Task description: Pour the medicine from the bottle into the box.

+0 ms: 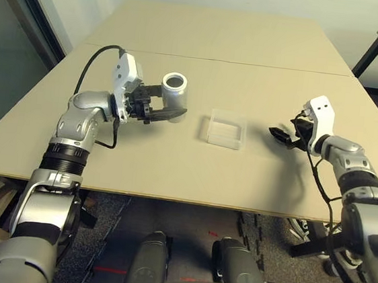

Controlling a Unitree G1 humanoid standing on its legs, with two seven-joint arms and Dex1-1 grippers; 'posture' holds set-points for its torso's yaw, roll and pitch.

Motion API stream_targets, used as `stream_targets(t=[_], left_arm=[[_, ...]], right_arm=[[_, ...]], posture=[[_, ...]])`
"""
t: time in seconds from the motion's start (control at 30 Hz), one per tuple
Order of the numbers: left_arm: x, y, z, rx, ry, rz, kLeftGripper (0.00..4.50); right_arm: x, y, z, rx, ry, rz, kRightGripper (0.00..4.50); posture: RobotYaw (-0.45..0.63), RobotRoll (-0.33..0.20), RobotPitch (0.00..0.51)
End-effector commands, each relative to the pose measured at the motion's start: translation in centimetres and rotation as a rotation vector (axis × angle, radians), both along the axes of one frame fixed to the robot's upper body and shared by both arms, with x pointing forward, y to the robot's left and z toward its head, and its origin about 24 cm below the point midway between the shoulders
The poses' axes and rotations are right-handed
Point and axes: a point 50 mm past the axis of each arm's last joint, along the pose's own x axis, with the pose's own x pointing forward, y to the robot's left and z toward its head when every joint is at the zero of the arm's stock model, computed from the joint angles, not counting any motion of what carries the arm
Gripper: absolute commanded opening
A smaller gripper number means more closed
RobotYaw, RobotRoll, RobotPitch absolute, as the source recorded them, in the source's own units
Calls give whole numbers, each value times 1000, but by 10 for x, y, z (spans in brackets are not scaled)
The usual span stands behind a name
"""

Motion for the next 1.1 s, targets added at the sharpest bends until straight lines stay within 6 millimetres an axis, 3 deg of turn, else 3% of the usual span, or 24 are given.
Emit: stream_targets(t=[0.03,0.27,0.43,0.67,0.83,1.0,1.1], left_arm=[[8,-4,-3,98,-47,32,2818],[24,-11,-1,133,-86,85,2818],[34,-23,2,252,-170,82,2818],[42,-57,2,456,-326,14,2818],[49,-77,5,667,-558,4,2818],[55,-102,15,1003,-1017,-94,2818],[56,-119,24,1059,-1215,-159,2818]], right_arm=[[-1,3,20,21,-42,130,4500],[-21,11,42,11,-53,362,4500],[-36,24,56,21,-61,471,4500],[-45,36,64,37,-69,515,4500],[-45,40,68,69,-87,513,4500],[-45,42,69,85,-87,511,4500],[-45,42,70,88,-85,514,4500]], posture=[[-57,0,44],[-75,0,47],[-85,0,48],[-92,0,40],[-94,0,40],[-90,0,38],[-86,0,37]])
